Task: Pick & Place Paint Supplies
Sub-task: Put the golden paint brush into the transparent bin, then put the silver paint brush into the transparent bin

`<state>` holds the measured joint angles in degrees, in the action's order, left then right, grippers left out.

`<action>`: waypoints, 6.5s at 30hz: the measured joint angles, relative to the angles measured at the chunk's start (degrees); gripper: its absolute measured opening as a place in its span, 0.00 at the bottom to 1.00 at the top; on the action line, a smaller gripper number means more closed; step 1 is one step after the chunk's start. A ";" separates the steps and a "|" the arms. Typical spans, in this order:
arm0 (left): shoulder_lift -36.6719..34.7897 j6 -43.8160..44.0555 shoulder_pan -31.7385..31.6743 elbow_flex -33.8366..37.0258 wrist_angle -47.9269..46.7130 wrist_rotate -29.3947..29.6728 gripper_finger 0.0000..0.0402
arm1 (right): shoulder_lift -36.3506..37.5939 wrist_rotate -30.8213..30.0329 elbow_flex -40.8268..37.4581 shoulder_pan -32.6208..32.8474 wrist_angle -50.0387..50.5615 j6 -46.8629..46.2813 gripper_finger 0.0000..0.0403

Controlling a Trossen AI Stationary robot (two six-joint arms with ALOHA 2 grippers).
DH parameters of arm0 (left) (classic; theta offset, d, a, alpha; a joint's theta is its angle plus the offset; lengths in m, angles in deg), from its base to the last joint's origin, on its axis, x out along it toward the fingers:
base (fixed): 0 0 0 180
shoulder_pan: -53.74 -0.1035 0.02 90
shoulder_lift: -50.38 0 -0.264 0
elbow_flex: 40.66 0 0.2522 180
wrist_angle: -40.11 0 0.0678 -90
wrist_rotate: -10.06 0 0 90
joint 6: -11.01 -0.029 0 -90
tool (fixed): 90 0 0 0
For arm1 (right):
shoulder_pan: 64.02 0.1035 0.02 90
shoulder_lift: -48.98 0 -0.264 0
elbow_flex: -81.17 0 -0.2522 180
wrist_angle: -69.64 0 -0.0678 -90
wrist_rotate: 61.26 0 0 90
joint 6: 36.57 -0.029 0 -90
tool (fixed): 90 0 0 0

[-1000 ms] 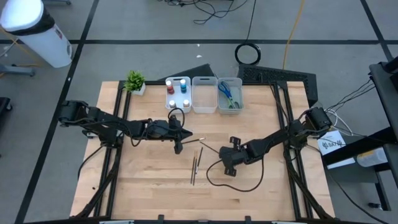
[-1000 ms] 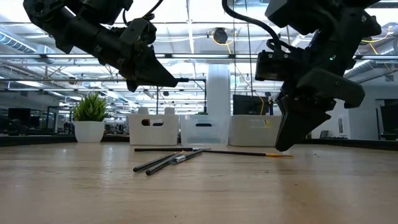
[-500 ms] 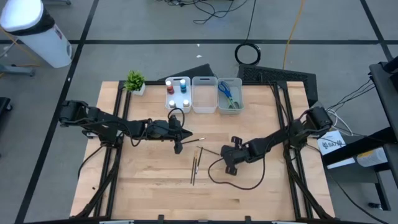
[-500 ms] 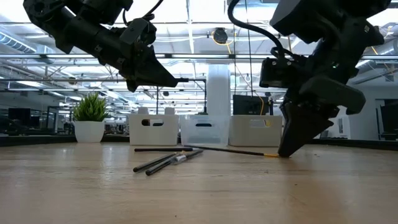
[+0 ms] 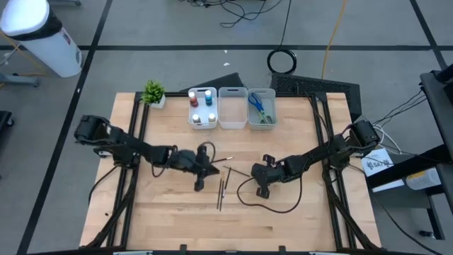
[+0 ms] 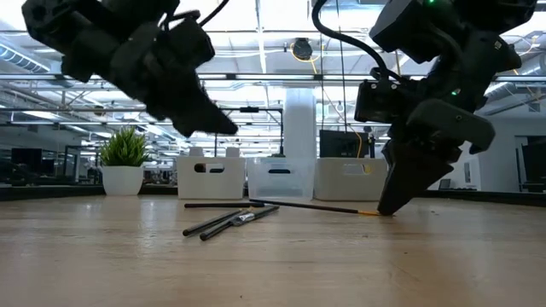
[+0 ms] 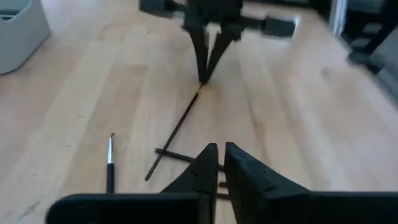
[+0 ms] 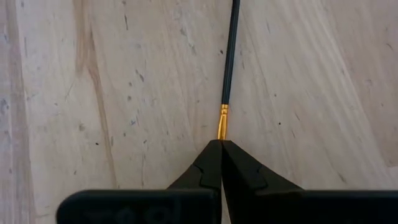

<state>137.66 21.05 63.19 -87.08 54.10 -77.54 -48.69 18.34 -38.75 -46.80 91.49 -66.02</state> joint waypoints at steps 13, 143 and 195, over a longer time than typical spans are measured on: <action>18.48 -10.35 -0.67 -9.15 0.67 11.43 0.47 | -0.15 1.42 -0.09 -0.02 -0.42 0.11 0.00; 16.74 23.52 -2.35 -14.67 -25.72 29.50 0.34 | 6.82 -4.73 0.05 -5.64 -23.75 21.23 0.00; 21.42 12.50 -0.76 -15.02 -13.71 12.86 0.34 | -8.80 0.35 0.35 -10.55 -30.31 28.22 0.00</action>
<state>159.08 33.55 62.43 -102.10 40.40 -64.68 -57.49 18.69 -38.40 -57.36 61.18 -37.80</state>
